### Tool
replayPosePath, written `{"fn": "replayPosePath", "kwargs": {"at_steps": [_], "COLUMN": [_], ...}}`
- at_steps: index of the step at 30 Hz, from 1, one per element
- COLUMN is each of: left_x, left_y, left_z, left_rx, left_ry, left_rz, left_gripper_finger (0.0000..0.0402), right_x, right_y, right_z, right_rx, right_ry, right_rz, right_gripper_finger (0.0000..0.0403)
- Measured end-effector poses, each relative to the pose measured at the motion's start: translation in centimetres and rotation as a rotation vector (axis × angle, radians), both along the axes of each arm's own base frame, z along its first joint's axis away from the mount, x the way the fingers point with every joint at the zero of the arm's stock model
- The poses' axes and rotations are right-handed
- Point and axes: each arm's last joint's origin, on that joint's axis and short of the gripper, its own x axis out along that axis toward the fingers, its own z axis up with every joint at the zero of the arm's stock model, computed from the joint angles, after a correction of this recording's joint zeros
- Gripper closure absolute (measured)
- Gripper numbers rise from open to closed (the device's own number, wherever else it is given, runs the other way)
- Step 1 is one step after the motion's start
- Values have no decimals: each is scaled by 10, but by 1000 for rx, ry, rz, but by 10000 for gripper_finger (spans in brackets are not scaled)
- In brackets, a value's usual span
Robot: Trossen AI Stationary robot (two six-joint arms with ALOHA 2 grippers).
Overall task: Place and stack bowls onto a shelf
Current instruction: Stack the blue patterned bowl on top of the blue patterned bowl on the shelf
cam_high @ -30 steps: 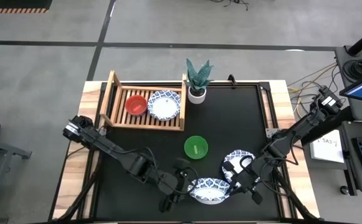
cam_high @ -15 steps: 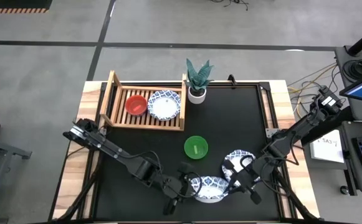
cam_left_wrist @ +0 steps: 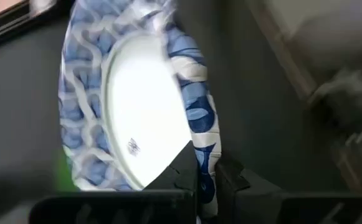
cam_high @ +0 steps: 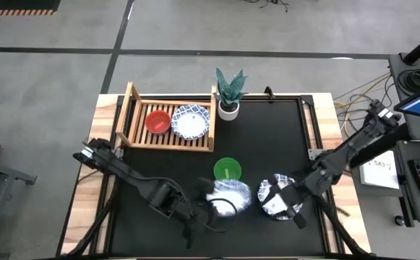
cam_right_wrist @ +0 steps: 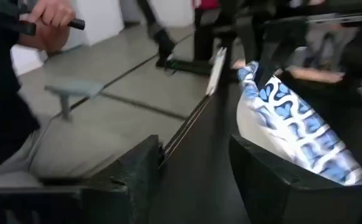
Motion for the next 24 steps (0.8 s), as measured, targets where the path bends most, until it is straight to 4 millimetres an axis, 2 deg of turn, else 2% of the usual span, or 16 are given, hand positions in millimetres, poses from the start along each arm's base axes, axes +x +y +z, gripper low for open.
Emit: {"fn": "replayPosePath", "kwargs": {"at_steps": [4, 7, 9, 13, 17, 20, 24], "left_x": [-26, -42, -43, -37, -36, -36, -34], "left_y": [14, 32, 45, 70, 110, 144, 188], "left_z": [26, 42, 51, 61, 51, 38, 6], "left_rx": [192, 347, 409, 429, 526, 549, 533], "left_ry": [109, 147, 111, 74, 143, 209, 265], "left_rz": [136, 273, 356, 367, 493, 596, 720], "left_gripper_finger": [401, 401, 402, 401, 401, 401, 401], "right_x": [-16, -25, -28, -28, -26, -26, -28], "right_y": [-16, -23, -25, -25, -25, -25, -26], "right_z": [13, 17, 16, 3, -14, -17, -15], "right_rx": [2, 19, 20, -22, -36, -41, -41], "right_ry": [-18, -7, -1, 22, 73, 78, 65], "right_rz": [-80, -88, -87, -89, -107, -109, -106], "right_gripper_finger": [203, 203, 204, 204, 204, 204, 204]}}
